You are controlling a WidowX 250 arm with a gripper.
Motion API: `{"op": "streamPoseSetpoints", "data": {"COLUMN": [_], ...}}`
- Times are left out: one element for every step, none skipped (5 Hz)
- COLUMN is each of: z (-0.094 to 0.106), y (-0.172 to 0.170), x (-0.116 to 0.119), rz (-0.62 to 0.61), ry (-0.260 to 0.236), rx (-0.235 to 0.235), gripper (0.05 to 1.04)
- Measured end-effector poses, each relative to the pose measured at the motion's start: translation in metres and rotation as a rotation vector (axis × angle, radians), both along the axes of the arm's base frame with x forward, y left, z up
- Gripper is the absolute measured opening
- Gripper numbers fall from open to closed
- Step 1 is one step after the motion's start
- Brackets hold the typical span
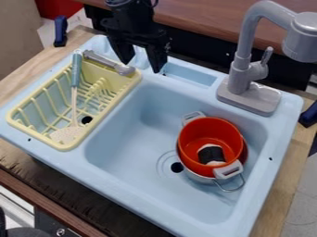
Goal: Move the spoon from the utencils ruck to the pot in the sink
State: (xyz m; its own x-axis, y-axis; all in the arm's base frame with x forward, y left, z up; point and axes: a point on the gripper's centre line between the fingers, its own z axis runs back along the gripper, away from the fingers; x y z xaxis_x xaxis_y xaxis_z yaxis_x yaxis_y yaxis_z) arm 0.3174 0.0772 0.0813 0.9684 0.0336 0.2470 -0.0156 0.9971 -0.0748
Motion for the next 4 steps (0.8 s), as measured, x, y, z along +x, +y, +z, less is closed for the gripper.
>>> {"op": "streamPoseSetpoints", "data": {"z": [-0.011,-0.012,-0.012,-0.013], "y": [-0.001,0.003,0.016,0.026], "x": [-0.004,-0.005,-0.005,-0.008], "rz": [0.001,0.055,0.231,0.447], "ry": [0.034,0.038,0.051,0.066], "rx": [-0.010,-0.015,-0.030,-0.036], "gripper": [0.999,0.999,0.999,0.999]}}
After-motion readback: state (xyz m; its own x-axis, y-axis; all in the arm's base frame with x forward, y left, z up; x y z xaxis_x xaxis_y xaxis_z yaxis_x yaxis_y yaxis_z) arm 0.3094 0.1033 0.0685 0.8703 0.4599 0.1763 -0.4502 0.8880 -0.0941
